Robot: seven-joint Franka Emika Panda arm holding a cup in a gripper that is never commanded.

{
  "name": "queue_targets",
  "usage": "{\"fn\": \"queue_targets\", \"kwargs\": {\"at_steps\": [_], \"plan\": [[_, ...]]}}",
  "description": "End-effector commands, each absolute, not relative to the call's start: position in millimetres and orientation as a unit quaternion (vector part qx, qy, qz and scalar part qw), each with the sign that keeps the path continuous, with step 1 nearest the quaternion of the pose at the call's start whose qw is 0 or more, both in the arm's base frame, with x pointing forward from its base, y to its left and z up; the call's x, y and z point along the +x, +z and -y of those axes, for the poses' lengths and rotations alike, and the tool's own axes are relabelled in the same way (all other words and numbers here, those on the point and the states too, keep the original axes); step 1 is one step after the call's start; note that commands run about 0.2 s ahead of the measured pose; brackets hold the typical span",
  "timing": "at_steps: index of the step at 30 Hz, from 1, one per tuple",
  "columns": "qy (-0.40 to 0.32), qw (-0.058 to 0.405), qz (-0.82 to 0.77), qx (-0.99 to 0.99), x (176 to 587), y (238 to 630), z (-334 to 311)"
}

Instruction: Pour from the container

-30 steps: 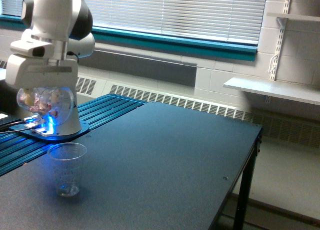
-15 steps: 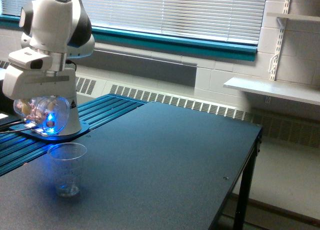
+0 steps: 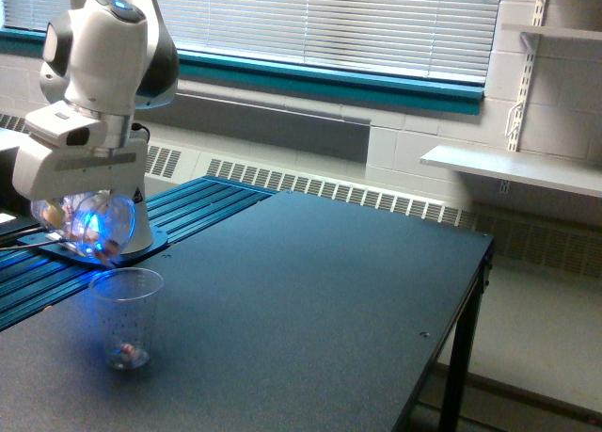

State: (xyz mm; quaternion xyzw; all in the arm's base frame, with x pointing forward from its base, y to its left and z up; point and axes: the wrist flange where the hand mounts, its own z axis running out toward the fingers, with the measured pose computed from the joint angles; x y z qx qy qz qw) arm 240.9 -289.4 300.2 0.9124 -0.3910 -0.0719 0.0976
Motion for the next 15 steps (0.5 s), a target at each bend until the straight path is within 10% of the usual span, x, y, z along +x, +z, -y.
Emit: {"fn": "queue_targets", "kwargs": {"at_steps": [1, 15], "plan": [[-0.085, 0.106, 0.397, 0.908, 244.3, 296.9, 288.2], [-0.100, 0.108, 0.401, 0.904, 250.7, 294.0, 285.2]]}}
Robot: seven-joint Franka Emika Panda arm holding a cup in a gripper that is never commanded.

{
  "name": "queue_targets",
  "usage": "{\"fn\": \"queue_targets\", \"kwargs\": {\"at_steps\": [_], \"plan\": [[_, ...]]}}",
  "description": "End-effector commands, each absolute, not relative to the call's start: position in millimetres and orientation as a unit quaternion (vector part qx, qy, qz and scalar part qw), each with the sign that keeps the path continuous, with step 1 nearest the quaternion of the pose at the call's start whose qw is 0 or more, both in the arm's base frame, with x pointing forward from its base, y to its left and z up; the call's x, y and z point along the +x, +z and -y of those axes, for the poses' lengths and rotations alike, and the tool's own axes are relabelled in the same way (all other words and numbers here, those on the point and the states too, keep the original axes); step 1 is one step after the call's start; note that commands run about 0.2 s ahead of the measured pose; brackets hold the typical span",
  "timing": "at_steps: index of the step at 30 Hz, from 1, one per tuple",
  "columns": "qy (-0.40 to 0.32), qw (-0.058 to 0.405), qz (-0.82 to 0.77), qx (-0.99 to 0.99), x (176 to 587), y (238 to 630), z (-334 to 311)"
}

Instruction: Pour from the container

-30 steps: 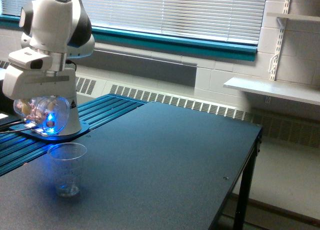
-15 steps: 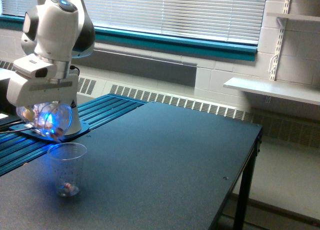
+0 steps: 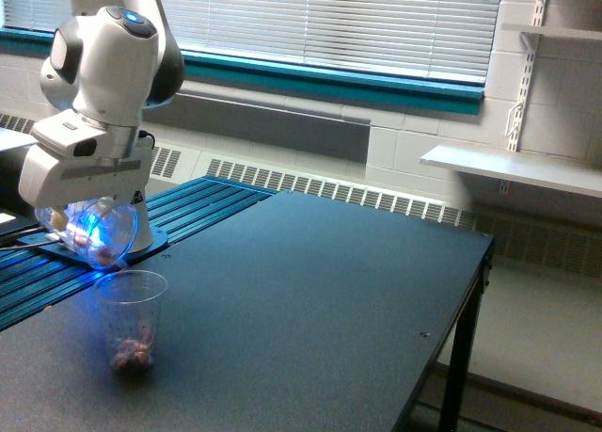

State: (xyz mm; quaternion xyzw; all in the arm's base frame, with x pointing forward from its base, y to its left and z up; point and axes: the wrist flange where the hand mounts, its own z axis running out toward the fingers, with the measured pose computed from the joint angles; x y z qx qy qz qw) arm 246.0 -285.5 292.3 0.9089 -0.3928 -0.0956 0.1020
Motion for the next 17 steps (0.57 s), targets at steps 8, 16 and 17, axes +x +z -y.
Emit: {"fn": "queue_targets", "kwargs": {"at_steps": [8, 16, 17], "plan": [[-0.084, 0.128, 0.411, 0.899, 251.9, 292.3, 286.4], [-0.072, 0.136, 0.438, 0.886, 258.0, 289.3, 286.2], [-0.072, 0.136, 0.438, 0.886, 258.2, 289.0, 286.4]]}}
